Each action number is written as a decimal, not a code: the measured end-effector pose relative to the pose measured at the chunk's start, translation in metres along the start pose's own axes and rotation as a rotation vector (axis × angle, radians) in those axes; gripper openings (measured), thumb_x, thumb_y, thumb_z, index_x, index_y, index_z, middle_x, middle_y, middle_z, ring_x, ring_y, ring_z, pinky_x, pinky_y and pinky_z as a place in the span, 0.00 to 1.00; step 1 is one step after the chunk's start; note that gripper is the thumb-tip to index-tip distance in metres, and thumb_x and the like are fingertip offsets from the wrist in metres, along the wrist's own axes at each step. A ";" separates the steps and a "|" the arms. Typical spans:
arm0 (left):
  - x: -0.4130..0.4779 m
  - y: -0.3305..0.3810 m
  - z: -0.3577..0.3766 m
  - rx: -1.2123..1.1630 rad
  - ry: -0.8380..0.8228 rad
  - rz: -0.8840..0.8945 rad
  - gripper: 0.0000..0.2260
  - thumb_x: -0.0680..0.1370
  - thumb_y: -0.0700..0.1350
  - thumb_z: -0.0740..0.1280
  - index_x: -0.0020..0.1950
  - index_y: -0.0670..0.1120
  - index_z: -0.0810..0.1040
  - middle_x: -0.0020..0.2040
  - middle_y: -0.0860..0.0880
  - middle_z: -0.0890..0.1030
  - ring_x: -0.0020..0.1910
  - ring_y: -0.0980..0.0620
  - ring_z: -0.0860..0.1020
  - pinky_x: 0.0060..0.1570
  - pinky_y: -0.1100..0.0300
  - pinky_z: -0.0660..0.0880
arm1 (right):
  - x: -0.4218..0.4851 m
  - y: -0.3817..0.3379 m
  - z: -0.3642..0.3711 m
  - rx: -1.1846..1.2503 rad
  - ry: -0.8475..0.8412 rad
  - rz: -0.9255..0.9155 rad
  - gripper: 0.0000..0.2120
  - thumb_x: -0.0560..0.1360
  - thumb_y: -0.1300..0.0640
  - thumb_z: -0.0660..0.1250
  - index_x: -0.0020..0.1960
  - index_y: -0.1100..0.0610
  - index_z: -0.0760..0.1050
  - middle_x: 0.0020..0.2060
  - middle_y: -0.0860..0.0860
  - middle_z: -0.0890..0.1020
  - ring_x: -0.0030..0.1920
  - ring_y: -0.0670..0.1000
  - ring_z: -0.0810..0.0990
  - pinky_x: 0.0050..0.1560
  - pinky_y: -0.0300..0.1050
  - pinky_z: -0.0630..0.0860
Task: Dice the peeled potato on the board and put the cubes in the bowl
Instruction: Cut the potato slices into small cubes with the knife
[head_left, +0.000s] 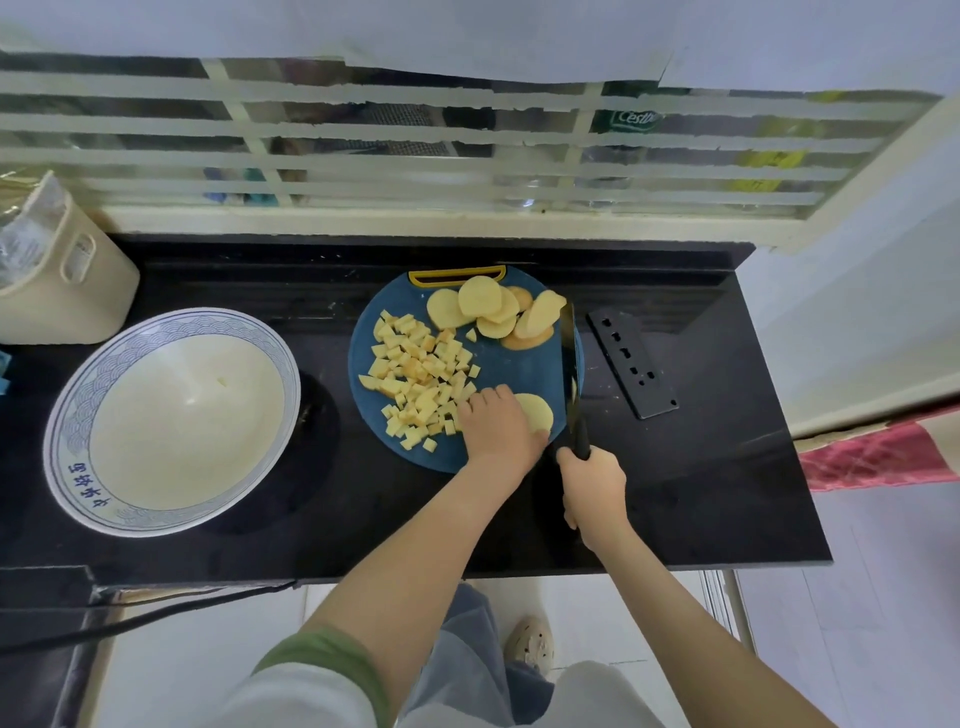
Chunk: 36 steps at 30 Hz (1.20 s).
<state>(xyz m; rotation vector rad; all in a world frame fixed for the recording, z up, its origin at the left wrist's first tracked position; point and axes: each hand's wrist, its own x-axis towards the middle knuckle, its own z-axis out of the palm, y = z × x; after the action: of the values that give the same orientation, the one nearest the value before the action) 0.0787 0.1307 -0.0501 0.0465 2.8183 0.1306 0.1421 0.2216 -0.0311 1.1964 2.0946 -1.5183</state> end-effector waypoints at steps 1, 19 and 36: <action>0.000 0.001 0.001 -0.002 0.021 0.027 0.30 0.74 0.63 0.64 0.64 0.41 0.66 0.61 0.44 0.73 0.61 0.46 0.71 0.59 0.52 0.64 | 0.002 0.001 -0.002 -0.014 -0.003 -0.002 0.08 0.76 0.59 0.62 0.38 0.59 0.69 0.31 0.54 0.71 0.31 0.53 0.68 0.32 0.47 0.68; 0.038 -0.010 -0.004 0.006 0.133 0.310 0.31 0.74 0.59 0.65 0.70 0.42 0.64 0.64 0.45 0.69 0.63 0.45 0.66 0.60 0.51 0.61 | 0.033 -0.024 -0.009 -0.197 -0.120 -0.128 0.14 0.75 0.60 0.62 0.33 0.56 0.63 0.29 0.50 0.68 0.28 0.49 0.65 0.30 0.43 0.64; 0.036 -0.041 -0.004 -0.020 0.133 0.320 0.32 0.73 0.63 0.65 0.70 0.47 0.65 0.65 0.49 0.68 0.66 0.47 0.64 0.63 0.51 0.58 | 0.010 -0.002 0.011 -0.128 -0.133 0.000 0.10 0.77 0.56 0.62 0.39 0.58 0.72 0.33 0.53 0.73 0.33 0.52 0.71 0.36 0.47 0.71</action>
<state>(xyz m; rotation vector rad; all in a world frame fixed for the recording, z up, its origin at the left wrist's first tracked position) 0.0429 0.0916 -0.0619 0.5018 2.9197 0.2417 0.1320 0.2160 -0.0404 1.0215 2.0702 -1.3991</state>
